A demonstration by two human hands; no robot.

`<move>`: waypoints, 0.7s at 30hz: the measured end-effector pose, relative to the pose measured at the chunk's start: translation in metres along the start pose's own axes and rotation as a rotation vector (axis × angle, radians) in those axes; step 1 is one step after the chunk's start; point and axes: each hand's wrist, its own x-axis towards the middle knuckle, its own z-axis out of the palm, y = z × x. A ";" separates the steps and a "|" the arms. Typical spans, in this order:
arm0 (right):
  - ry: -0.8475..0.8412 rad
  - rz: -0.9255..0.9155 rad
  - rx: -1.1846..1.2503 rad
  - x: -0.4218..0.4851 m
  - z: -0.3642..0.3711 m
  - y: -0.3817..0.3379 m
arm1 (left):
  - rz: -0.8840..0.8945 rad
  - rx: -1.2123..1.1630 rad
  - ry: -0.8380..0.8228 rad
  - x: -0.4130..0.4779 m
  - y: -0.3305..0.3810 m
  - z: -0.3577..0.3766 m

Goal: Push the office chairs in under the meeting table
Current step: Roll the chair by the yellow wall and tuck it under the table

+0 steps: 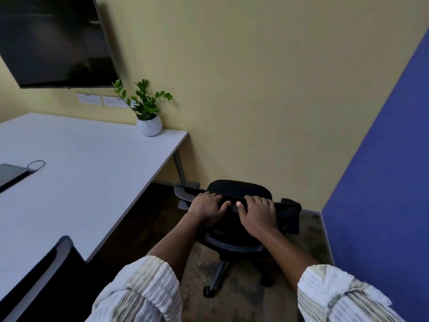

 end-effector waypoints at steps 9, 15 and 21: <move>0.086 -0.010 0.050 -0.039 -0.018 0.041 | -0.056 0.080 -0.083 -0.028 0.009 0.003; 0.214 -0.053 -0.014 -0.053 -0.003 0.022 | -0.134 0.117 -0.042 -0.051 -0.002 0.005; 0.216 -0.165 -0.004 -0.042 0.000 0.039 | -0.224 0.119 0.024 -0.058 0.009 0.019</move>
